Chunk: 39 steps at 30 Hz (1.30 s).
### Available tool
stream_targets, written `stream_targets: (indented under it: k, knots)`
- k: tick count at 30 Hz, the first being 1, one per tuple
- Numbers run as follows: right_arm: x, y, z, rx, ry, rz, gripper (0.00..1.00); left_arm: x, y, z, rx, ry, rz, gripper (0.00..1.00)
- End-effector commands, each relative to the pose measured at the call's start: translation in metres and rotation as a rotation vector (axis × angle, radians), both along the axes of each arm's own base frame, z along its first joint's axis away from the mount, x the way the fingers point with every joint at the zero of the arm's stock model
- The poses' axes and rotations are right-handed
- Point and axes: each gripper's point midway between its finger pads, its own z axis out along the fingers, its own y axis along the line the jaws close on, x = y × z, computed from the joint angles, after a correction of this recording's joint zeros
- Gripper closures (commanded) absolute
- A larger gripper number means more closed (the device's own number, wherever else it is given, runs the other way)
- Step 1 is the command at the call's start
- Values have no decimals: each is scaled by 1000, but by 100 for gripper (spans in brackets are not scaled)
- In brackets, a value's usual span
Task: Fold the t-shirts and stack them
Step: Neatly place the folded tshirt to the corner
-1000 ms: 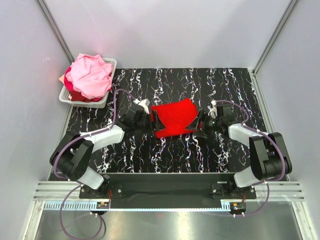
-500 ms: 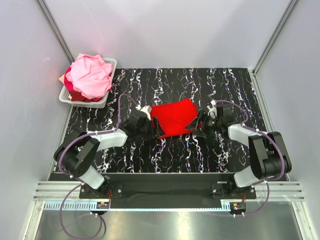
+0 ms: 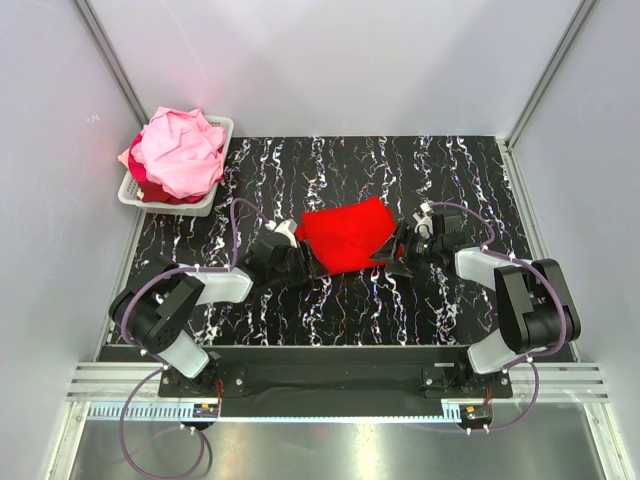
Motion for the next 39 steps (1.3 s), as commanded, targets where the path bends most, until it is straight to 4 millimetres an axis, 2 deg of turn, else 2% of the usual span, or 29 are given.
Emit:
stream_targets:
  k: [1, 10, 13, 18, 23, 30, 37, 38, 39]
  knots:
    - [3, 4, 4, 12, -31, 15, 24, 12, 0, 15, 10, -75, 18, 40]
    - [4, 5, 1, 15, -20, 17, 25, 18, 28, 19, 182, -127, 56, 36]
    - [4, 5, 1, 16, -20, 16, 25, 21, 25, 23, 166, -145, 52, 36]
    - [5, 6, 0, 19, -16, 21, 25, 29, 6, 38, 78, -194, 29, 36]
    - [4, 6, 0, 21, -11, 22, 25, 33, 0, 45, 60, -215, 26, 36]
    - [5, 6, -1, 22, -11, 23, 25, 34, -6, 38, 39, -196, 25, 38]
    - [5, 6, -1, 22, -12, 26, 25, 31, -15, 36, -29, -188, 12, 58]
    - [5, 7, -2, 23, -9, 27, 25, 32, -16, 37, -34, -189, 17, 65]
    - [5, 7, -1, 24, -10, 26, 25, 31, -15, 36, -39, -185, 27, 68]
